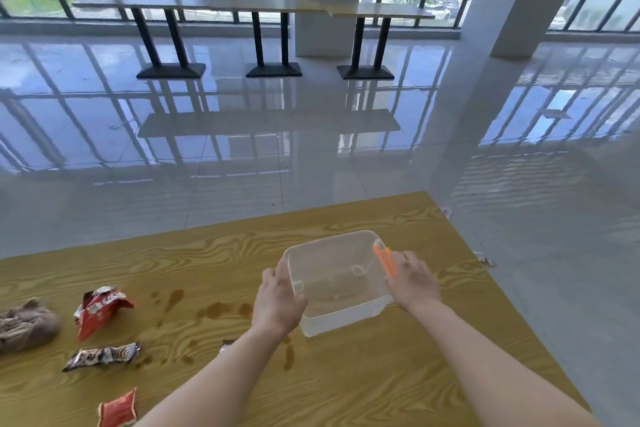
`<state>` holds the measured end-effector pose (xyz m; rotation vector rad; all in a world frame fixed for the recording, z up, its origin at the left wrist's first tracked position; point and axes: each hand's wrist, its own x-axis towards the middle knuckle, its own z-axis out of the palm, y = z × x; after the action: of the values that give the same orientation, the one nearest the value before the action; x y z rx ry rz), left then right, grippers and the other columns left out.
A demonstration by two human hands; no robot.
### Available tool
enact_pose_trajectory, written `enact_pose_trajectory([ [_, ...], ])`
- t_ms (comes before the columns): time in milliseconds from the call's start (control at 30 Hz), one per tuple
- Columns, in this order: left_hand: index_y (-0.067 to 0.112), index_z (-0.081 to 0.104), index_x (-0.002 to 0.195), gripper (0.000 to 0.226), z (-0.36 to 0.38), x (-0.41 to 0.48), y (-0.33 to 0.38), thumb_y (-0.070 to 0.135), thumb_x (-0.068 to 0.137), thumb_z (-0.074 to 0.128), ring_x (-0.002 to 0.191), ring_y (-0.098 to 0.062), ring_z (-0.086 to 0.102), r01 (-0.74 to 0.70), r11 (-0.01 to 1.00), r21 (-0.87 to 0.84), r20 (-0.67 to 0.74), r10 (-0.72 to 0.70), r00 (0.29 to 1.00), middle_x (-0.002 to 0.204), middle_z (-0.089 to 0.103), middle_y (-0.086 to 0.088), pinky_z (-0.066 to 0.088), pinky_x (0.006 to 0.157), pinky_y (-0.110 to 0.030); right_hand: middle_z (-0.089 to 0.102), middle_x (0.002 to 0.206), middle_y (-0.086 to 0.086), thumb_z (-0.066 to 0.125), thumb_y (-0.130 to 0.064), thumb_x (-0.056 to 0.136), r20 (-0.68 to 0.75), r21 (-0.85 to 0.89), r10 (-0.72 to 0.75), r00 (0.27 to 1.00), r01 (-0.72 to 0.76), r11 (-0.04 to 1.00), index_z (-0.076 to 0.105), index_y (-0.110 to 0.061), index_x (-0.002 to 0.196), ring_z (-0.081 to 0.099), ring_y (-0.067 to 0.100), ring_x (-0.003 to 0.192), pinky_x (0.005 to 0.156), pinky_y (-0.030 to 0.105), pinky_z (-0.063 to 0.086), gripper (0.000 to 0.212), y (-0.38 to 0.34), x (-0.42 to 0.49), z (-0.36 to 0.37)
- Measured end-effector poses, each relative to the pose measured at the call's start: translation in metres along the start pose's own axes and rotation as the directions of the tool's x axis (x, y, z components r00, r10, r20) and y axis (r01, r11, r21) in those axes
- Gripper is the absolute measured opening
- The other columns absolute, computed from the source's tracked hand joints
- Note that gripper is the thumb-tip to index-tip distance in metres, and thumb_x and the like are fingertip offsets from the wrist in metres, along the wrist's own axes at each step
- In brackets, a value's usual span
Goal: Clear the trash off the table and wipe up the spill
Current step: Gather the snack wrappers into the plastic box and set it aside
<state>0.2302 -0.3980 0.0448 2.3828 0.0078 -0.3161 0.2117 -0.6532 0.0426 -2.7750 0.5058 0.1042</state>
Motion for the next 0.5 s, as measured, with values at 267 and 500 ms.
enact_pose_trajectory([
  [267, 0.032, 0.043, 0.136, 0.067, -0.020, 0.001, -0.008, 0.013, 0.075, 0.062, 0.091, -0.017, 0.053, -0.087, 0.995, 0.044, -0.057, 0.089, 0.994, 0.102, 0.054, 0.005, 0.046, 0.075, -0.032, 0.059, 0.106, 0.007, 0.050, -0.013, 0.095, -0.015, 0.091, -0.085, 0.996, 0.086, 0.992, 0.051, -0.014, 0.129, 0.053, 0.022, 0.082, 0.070, 0.031, 0.041, 0.034, -0.014, 0.000, 0.003],
  [500, 0.031, 0.040, 0.142, 0.072, -0.057, -0.017, -0.036, 0.015, 0.077, 0.065, 0.092, -0.016, 0.054, -0.110, 0.994, 0.027, -0.182, 0.113, 0.977, 0.106, 0.055, 0.006, 0.047, 0.076, -0.032, 0.061, 0.098, 0.006, 0.054, -0.015, 0.095, -0.053, 0.091, -0.201, 0.978, 0.205, 0.975, 0.056, -0.011, 0.117, 0.058, 0.022, 0.079, 0.068, 0.030, 0.045, 0.022, -0.056, -0.013, 0.004],
])
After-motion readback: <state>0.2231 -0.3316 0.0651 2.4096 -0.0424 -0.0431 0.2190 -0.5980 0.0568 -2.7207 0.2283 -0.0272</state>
